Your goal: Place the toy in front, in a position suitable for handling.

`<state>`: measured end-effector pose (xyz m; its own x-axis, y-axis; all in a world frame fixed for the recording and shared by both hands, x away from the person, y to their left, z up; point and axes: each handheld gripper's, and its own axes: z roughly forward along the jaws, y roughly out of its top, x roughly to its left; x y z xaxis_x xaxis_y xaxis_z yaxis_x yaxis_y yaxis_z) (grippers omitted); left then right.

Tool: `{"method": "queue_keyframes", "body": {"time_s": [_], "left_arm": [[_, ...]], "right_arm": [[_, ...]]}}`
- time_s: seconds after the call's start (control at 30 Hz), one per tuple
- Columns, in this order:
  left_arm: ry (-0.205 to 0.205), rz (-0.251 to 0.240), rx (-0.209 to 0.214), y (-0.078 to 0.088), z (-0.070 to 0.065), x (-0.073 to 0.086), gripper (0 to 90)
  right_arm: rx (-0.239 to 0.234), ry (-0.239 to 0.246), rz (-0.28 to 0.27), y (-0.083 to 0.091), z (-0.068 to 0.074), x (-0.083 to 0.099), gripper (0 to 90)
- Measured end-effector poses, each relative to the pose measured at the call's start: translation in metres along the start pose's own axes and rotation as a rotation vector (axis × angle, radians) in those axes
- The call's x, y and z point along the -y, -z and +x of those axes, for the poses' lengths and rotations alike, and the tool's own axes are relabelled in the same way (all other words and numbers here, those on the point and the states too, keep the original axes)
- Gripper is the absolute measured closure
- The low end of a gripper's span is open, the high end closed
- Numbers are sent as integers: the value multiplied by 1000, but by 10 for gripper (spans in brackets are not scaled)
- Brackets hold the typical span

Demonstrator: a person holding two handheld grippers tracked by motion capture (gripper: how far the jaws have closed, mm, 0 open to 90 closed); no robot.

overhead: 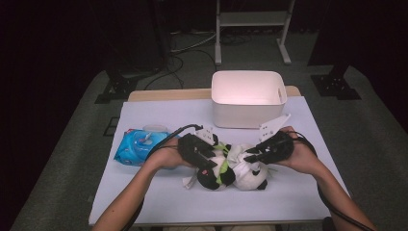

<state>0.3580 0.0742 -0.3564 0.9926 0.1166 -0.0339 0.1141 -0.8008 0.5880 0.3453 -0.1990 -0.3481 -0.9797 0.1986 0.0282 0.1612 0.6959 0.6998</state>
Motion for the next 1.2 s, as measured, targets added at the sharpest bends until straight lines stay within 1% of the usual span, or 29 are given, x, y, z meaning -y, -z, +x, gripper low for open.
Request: {"method": "queue_keyframes", "body": {"time_s": [0.03,0.07,0.1,0.2,0.3,0.33,0.37,0.4,0.43,0.53,0.6,0.67,0.7,0.73,0.8,0.83,0.87,0.97,1.0,1.07,1.17,1.2], "left_arm": [[-6,4,-8,0,0,0,624],[-6,4,-8,0,0,0,622],[-7,5,-12,0,0,0,620],[-7,4,-12,0,0,0,618],[-6,1,-13,0,0,1,616],[-4,0,-13,1,0,2,615],[-3,0,-13,1,0,2,615],[-3,0,-13,1,0,2,614],[-3,-1,-13,1,0,2,613],[-6,1,-11,1,0,2,611],[-8,5,-10,1,0,1,611],[-9,8,-10,1,0,1,611],[-10,8,-10,1,0,1,611],[-9,7,-11,1,0,1,610],[-10,6,-11,1,0,1,608],[-10,5,-11,1,0,1,608],[-12,4,-11,1,0,1,608],[-7,-2,-11,1,-1,2,607],[-6,-4,-10,1,-1,3,606],[-3,-9,-11,1,-2,3,606],[-10,-9,-6,1,-2,4,606],[-10,-9,-6,1,-2,4,606]], "right_arm": [[10,-9,6,7,1,7,778],[11,-21,13,10,1,11,791],[11,-26,16,11,0,15,799],[7,-77,23,17,-1,31,811],[20,-124,45,24,-2,48,813],[31,-133,57,26,-4,53,813],[47,-154,75,29,-4,58,814],[47,-154,75,29,-4,58,814],[62,-177,90,33,-6,66,813],[61,-191,83,36,-7,69,813],[67,-187,72,37,-7,68,811],[67,-166,48,34,-7,57,804],[67,-166,48,34,-7,57,804],[56,-146,27,32,-7,48,800],[52,-117,21,28,-6,39,786],[55,-100,24,26,-5,33,770],[51,-82,14,22,-4,25,758],[50,-50,12,14,-1,11,708],[45,-31,3,8,0,3,688],[43,-11,-1,3,1,-4,661],[33,8,-21,-6,2,-14,606],[33,8,-21,-6,2,-14,606]]}}
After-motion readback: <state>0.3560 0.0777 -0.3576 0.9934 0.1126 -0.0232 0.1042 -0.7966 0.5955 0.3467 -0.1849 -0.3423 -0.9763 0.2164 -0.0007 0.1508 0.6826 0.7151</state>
